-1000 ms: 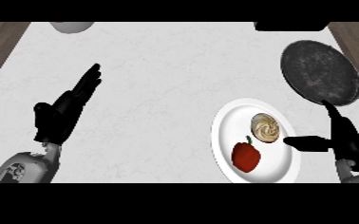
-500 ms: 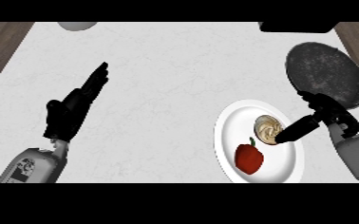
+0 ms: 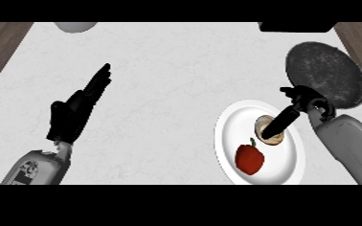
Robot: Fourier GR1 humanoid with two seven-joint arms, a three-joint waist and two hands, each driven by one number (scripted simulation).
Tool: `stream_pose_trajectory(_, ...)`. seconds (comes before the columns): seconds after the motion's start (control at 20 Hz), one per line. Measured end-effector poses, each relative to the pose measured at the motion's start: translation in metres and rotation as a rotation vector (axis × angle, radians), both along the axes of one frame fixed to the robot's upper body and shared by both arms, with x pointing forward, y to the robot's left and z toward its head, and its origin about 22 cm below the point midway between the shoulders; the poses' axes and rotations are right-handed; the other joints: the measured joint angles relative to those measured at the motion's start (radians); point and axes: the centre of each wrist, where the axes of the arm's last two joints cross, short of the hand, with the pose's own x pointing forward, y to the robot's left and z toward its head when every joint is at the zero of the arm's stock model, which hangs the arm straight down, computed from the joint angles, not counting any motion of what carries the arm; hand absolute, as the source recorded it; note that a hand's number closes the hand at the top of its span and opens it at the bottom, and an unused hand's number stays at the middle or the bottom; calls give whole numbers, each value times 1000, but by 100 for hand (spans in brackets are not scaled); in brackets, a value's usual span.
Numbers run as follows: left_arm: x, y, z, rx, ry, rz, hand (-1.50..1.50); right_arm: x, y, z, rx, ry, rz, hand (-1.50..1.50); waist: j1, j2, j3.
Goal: Pick the cupcake from the plate and place it in the pan
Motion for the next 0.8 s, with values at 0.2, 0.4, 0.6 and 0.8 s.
stream_pose_trajectory(0.2, -3, -1, 1, -3, 1, 3, 0, 3, 4, -2, -27, 27, 11, -150, -2, -2, 0)
stream_pose_trajectory(0.4, 0, 5, 2, -3, 5, 6, 0, 5, 10, -14, -42, 56, 23, -150, -5, -1, 0)
stream_pose_trajectory(0.6, -2, 2, 4, -5, 6, 4, 0, 4, 12, -22, -58, 74, 29, -150, -8, -2, 1)
stream_pose_trajectory(0.8, -2, 4, 4, -4, 1, 10, 0, 4, 9, -29, -72, 84, 19, -150, -11, -2, 1)
